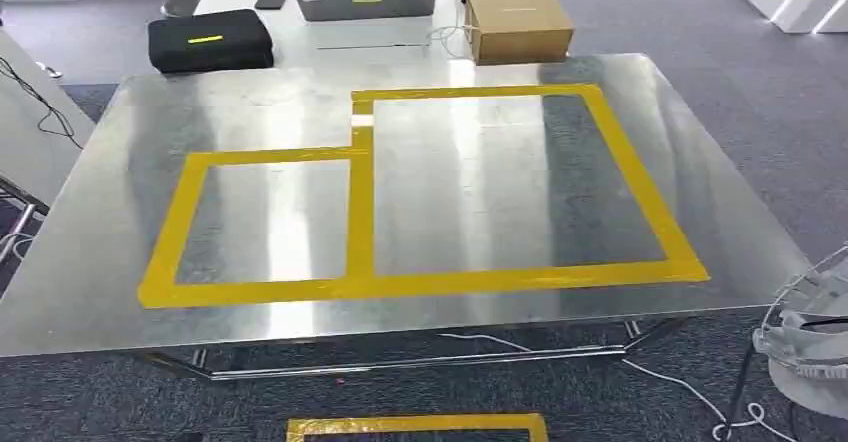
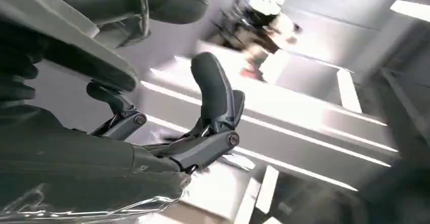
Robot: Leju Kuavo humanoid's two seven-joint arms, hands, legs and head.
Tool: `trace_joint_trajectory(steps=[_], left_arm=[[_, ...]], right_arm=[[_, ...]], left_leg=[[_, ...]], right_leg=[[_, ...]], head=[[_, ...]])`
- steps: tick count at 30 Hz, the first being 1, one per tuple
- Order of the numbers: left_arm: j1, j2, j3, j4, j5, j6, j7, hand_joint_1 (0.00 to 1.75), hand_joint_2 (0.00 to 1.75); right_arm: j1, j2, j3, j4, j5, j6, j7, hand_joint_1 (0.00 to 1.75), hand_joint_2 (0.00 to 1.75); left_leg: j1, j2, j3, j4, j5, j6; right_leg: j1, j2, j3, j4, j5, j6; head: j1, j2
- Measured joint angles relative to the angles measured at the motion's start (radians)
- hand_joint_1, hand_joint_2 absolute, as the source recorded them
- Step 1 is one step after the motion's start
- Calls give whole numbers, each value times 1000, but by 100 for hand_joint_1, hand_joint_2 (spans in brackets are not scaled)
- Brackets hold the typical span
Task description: Take the parts from the cabinet and place them on the table.
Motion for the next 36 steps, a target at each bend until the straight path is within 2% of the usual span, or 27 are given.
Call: trace_joint_trajectory(steps=[1, 2, 3, 4, 6, 8, 10, 12, 13, 14, 15, 16, 19, 23, 28, 36], left_arm=[[1, 1, 1, 0, 2, 1, 2, 0, 175], [3, 3, 2, 0, 5, 1, 2, 0, 175], [3, 5, 6, 0, 6, 0, 2, 0, 175], [3, 10, 10, 0, 7, -2, 3, 0, 175], [1, 12, 14, 0, 7, -10, 3, 0, 175], [0, 18, 17, 0, 8, -11, 3, 0, 175], [-4, 24, 19, 0, 11, -13, 3, 0, 175], [-4, 29, 20, 0, 11, -16, 3, 0, 175], [-4, 29, 22, 0, 11, -16, 4, 0, 175], [-4, 30, 23, 0, 11, -16, 6, 0, 175], [-4, 30, 23, 0, 10, -16, 7, 0, 175], [-2, 31, 24, 0, 8, -16, 9, 0, 175], [-3, 34, 24, 1, 3, -16, 16, 0, 175], [-7, 36, 24, 1, -1, -16, 21, 0, 175], [-5, 36, 24, 1, -4, -16, 27, 0, 175], [-5, 36, 24, 1, -13, -16, 37, 0, 175]], right_arm=[[-4, -18, -6, 20, -24, 16, 12, 175, 175], [-12, -33, -7, 39, -41, 33, 26, 175, 175], [-30, -53, -8, 59, -57, 53, 43, 175, 175], [-52, -82, -8, 93, -65, 85, 74, 175, 175], [-112, -161, 8, 185, -62, 160, 148, 175, 175], [-245, -262, 67, 300, -6, 259, 216, 175, 175], [-452, -367, 201, 442, 111, 361, 287, 175, 175], [-677, -425, 357, 565, 237, 449, 336, 175, 175], [-796, -443, 449, 630, 303, 472, 351, 175, 175], [-865, -456, 513, 677, 347, 479, 360, 175, 175], [-909, -466, 561, 710, 370, 482, 362, 175, 175], [-963, -470, 614, 749, 387, 482, 363, 175, 175], [-1138, -464, 758, 884, 432, 432, 334, 175, 175], [-1219, -438, 873, 980, 465, 403, 300, 175, 175], [-1245, -404, 925, 1042, 472, 389, 275, 175, 175], [-1245, -347, 954, 1088, 492, 377, 255, 175, 175]], left_leg=[[-2, 0, -2, 0, -2, -1], [-5, 0, -3, 0, -3, 5], [-8, 0, -9, -1, 6, 19], [-11, 0, -11, -1, 11, 27], [-14, 0, -15, -2, 18, 32], [-17, -1, -17, -8, 18, 38], [-18, -1, -15, -20, 14, 47], [-15, -3, -16, -21, 17, 40], [-14, -6, -16, -22, 18, 31], [-10, -8, -15, -22, 21, 17], [-7, -11, -15, -22, 20, -2], [-3, -12, -15, -22, 21, -13], [-6, -12, -16, -22, 23, -15], [-6, -8, -11, -22, 22, -14], [-8, -8, -11, -21, 23, -11], [-8, -7, -11, -21, 24, -9]], right_leg=[[-2, -1, -7, -1, 16, -5], [-7, -2, -11, 0, 22, 2], [-8, 0, -14, 0, 23, 2], [-10, 1, -16, -1, 23, 2], [-13, 0, -19, -1, 22, 1], [-14, 1, -22, -1, 22, -1], [-14, 1, -26, -1, 23, -7], [-11, -1, -27, -1, 24, -11], [-10, -3, -27, -1, 24, -12], [-7, -5, -26, -1, 24, -12], [-4, -8, -24, -1, 24, -12], [-3, -10, -24, -1, 25, -13], [-5, -10, -24, -1, 27, -14], [-5, -5, -20, -5, 31, -13], [-6, -5, -18, -8, 34, -9], [-7, -3, -18, -9, 35, -8]], head=[[-1, 0], [0, 0], [-2, 0], [-2, 0], [-1, 0], [-1, 0], [-1, 0], [-1, 0], [-1, 0], [-2, 0], [0, 0], [0, 0], [0, 0], [-1, 0], [-1, 0], [-2, 0]])
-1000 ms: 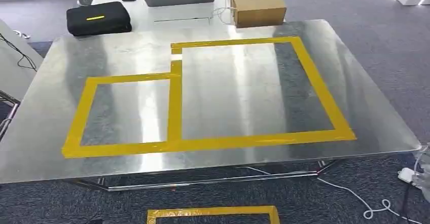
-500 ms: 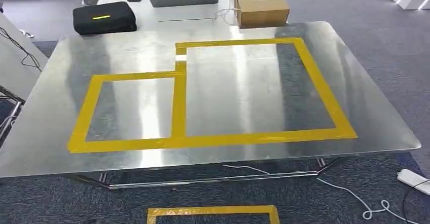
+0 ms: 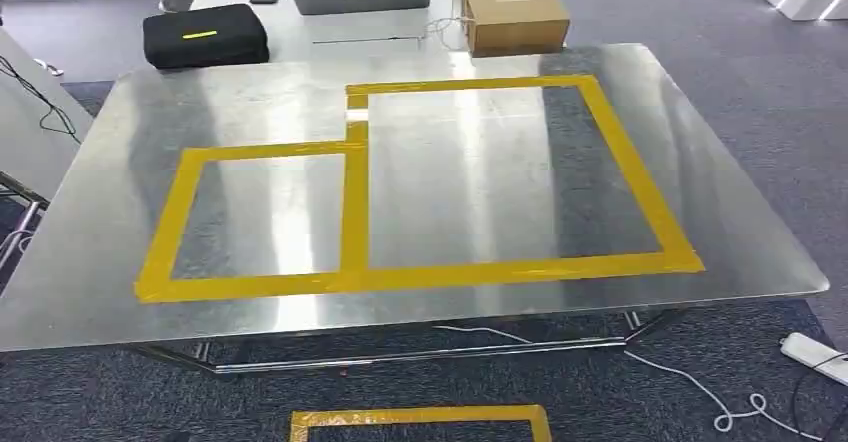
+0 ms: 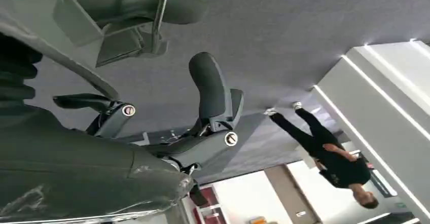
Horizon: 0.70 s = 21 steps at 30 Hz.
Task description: Take the parts from the cabinet and place them on the table.
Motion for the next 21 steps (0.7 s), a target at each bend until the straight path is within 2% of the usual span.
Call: trace_joint_trajectory(steps=[7, 12, 16, 21], left_arm=[[1, -1, 0, 0, -4, 0, 0, 0, 175], [-1, -2, -1, 0, -8, -11, 11, 0, 175], [-8, -2, 49, 2, 129, -89, -13, 0, 175], [-17, -2, 71, 2, 130, -93, -22, 0, 175]], right_arm=[[2, 51, 8, 46, 21, -16, -18, 175, 175], [71, 96, -31, 66, -55, -44, -76, 175, 175], [161, 148, -63, 96, -28, -126, -113, 175, 175], [252, 257, -106, 159, 66, -199, -152, 175, 175]], left_leg=[[0, 0, 0, 0, 0, 1], [0, 3, 1, 0, -1, 2], [0, 3, 0, 0, 0, 2], [0, 4, 1, 0, 0, 2]], right_leg=[[0, 0, 0, 0, 0, 0], [0, 3, 0, 0, 0, 0], [0, 2, 0, 0, 1, 1], [0, 4, 0, 0, 2, 0]], head=[[0, 0], [0, 0], [1, 0], [0, 0]])
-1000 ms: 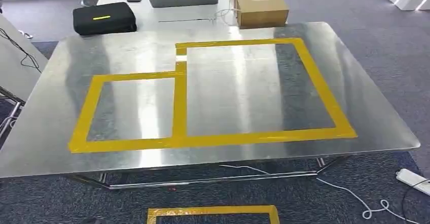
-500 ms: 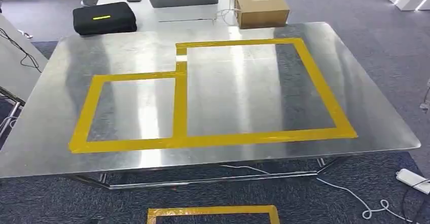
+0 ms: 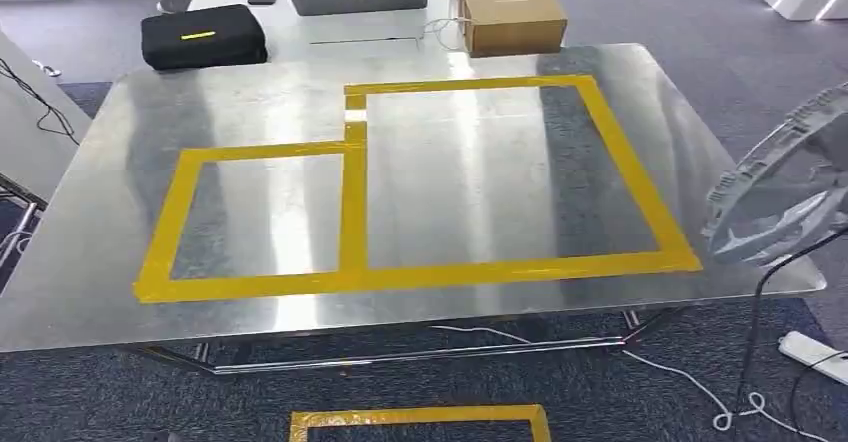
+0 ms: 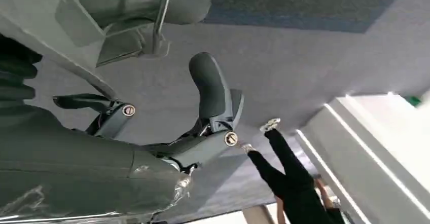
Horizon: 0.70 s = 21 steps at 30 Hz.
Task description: Take the parts from the cabinet and place them on the table.
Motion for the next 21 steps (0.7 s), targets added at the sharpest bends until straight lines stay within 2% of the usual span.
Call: trace_joint_trajectory(steps=[2, 6, 17, 21], left_arm=[[-4, 0, 3, 0, -5, 3, 5, 0, 175], [-2, 0, 4, 0, -5, 6, 5, 0, 175], [-3, 0, 17, 0, -6, 13, 16, 0, 175], [-4, 0, 18, 0, -8, 28, 42, 0, 175]], right_arm=[[24, 39, -8, 19, 27, -11, -3, 175, 175], [34, 85, -31, 38, 47, -17, -3, 175, 175], [35, 137, -53, 66, 66, -10, -8, 175, 175], [52, 212, -53, 69, 118, -40, -15, 175, 175]], left_leg=[[0, 0, 0, 0, 1, 0], [0, -2, -1, 0, 1, -1], [0, -1, -2, 0, 1, 0], [1, 2, 1, 0, 1, 0]], right_leg=[[0, 0, -1, 0, 0, 0], [0, -3, 0, 0, 0, -1], [1, -2, 1, -2, 0, 0], [1, 2, 2, -2, 1, -1]], head=[[0, 0], [0, 0], [0, 0], [0, 0]])
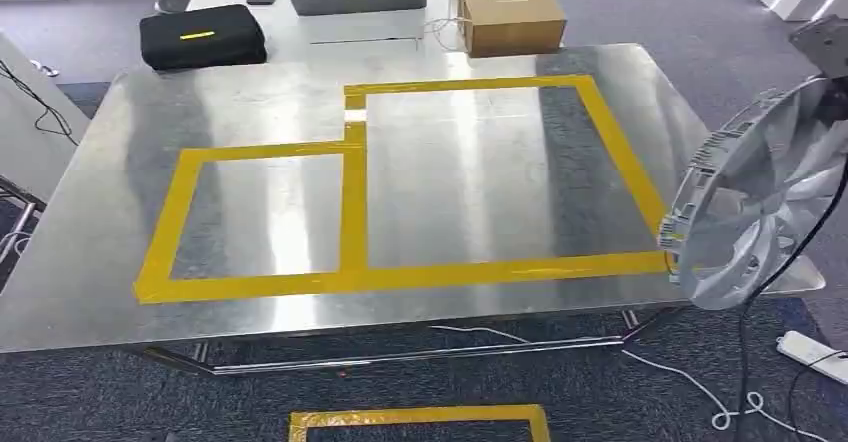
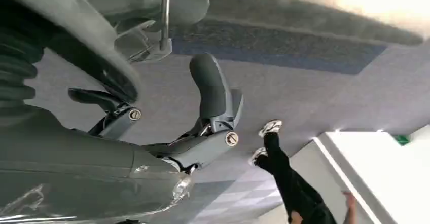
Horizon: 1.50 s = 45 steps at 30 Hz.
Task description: Take the parts from the cabinet and place them on the table.
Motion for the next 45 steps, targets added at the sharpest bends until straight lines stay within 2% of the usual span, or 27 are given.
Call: trace_joint_trajectory(steps=[6, 13, 16, 18, 21, 24, 31, 38, 45], left_arm=[[-3, 0, 0, 0, -10, -1, -8, 0, 175], [-4, -2, 0, 0, -18, 0, -14, 0, 175], [-4, -2, -1, 0, -19, 2, -15, 0, 175], [-4, -3, -1, 0, -19, 3, -15, 0, 175], [-4, -8, -1, 0, -19, 6, -15, 0, 175], [-4, -13, -3, 0, -20, 10, -15, 0, 175], [-3, -18, -17, 0, -26, 10, -16, 0, 175], [-4, -22, -29, 0, -31, 10, -16, 0, 175], [-4, -26, -43, 0, -40, 10, -20, 0, 175]], right_arm=[[41, 114, 2, 11, 73, -50, 0, 175, 175], [54, 162, -4, 12, 114, -65, -2, 175, 175], [62, 174, -23, 7, 168, -105, 1, 175, 175], [68, 175, -35, -13, 226, -162, 18, 175, 175], [84, 176, -64, -94, 377, -228, 45, 175, 175], [108, 185, -112, -210, 533, -236, 50, 175, 175], [125, 202, -207, -417, 700, -263, 15, 175, 175], [128, 210, -251, -536, 767, -325, -19, 175, 175], [160, 213, -251, -586, 801, -512, -72, 175, 175]], left_leg=[[1, -1, -1, 0, 2, -2], [1, -1, -1, 0, 1, -2], [1, -1, -1, 0, 1, -1], [1, -1, -1, 0, 1, -1], [1, -1, -1, 0, 1, -1], [1, -1, -1, 0, 1, -1], [2, -1, -2, 0, 1, -1], [2, -1, -2, 0, 1, -1], [2, -1, -2, 0, 1, -1]], right_leg=[[1, -3, 0, 0, 1, 0], [2, -2, 0, -2, 1, 0], [2, -3, 0, -2, 1, 0], [2, -3, 0, -3, 1, 0], [2, -2, 1, -3, 1, 0], [2, -2, 1, -3, 1, 0], [2, -3, 0, -3, 1, 0], [2, -3, 0, -4, 1, 0], [2, -3, 0, -4, 1, 0]], head=[[0, 0], [0, 0], [0, 0], [0, 0], [0, 0], [1, 0], [0, 0], [0, 0], [0, 0]])
